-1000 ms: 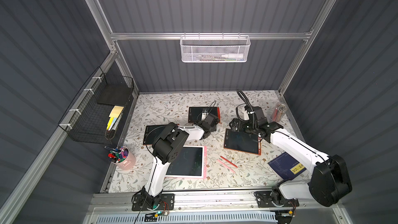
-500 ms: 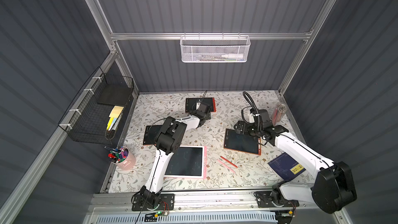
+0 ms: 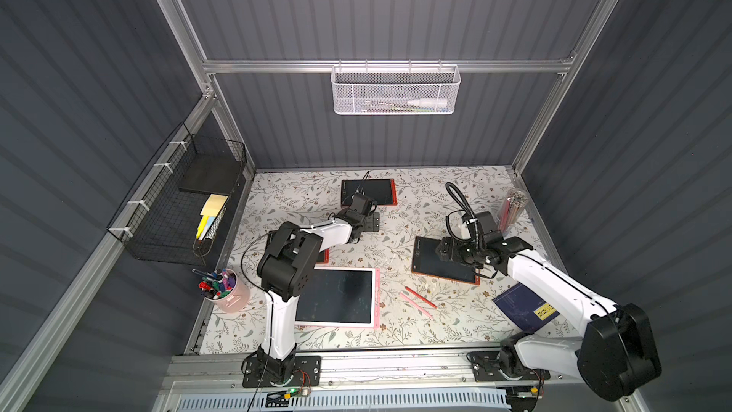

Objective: Place the stylus back onto the writing tablet
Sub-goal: Move the writing tablet to the center of the board.

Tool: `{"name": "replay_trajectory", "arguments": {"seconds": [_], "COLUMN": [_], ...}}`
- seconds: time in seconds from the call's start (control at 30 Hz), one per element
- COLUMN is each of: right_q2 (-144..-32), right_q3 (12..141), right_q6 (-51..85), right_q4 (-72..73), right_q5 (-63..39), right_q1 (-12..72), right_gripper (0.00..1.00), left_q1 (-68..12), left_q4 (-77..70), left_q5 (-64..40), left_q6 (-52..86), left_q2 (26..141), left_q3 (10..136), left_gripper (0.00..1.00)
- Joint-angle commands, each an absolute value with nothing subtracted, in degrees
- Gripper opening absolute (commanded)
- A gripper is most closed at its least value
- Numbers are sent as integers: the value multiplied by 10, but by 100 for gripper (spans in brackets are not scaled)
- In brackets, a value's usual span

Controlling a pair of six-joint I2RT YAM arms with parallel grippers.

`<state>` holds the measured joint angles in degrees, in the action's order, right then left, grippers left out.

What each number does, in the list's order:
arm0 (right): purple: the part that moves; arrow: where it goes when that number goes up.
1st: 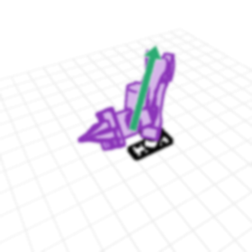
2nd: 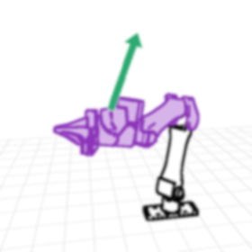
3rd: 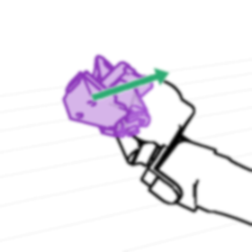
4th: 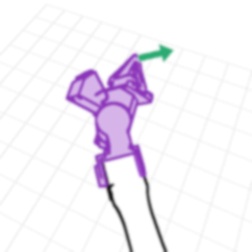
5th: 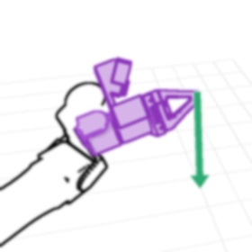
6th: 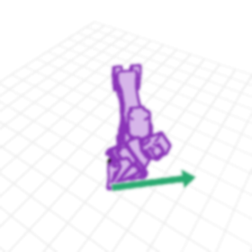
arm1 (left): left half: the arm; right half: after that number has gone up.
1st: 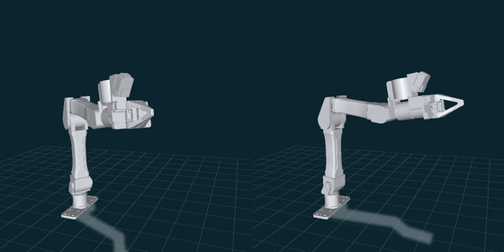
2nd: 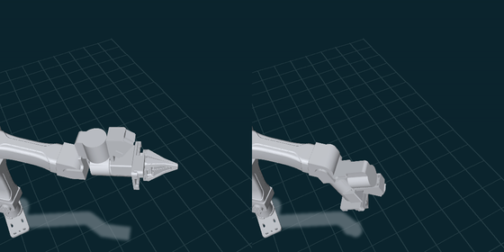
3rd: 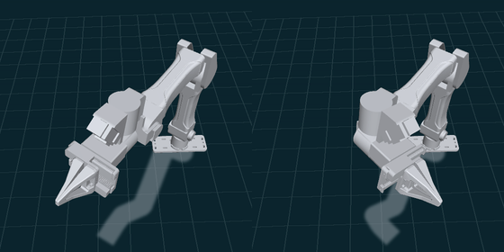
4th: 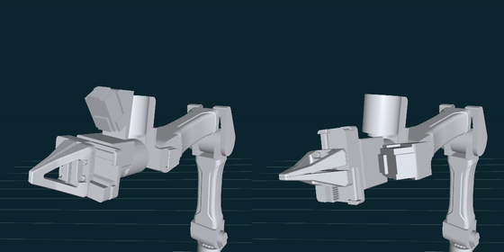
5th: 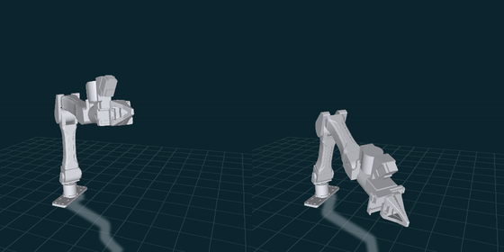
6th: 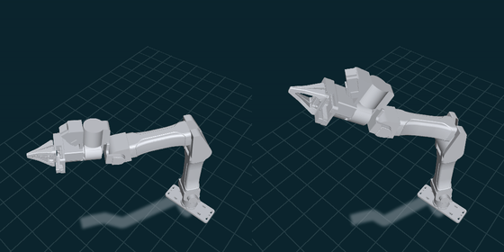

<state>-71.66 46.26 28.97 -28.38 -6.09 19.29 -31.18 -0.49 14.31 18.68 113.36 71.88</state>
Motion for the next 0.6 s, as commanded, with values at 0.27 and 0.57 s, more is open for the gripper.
{"name": "replay_trajectory", "arguments": {"seconds": [0.27,0.57], "right_q2": [-724,-779], "right_q3": [434,418], "right_q6": [283,273], "right_q4": [-309,-243], "right_q5": [14,-65], "right_q1": [114,45], "right_gripper": [97,97], "left_q1": [-316,-316], "left_q4": [-81,-129], "left_q5": [-44,-110], "left_q6": [81,61], "left_q2": [1003,929], "left_q3": [680,631], "left_gripper": [99,99]}}
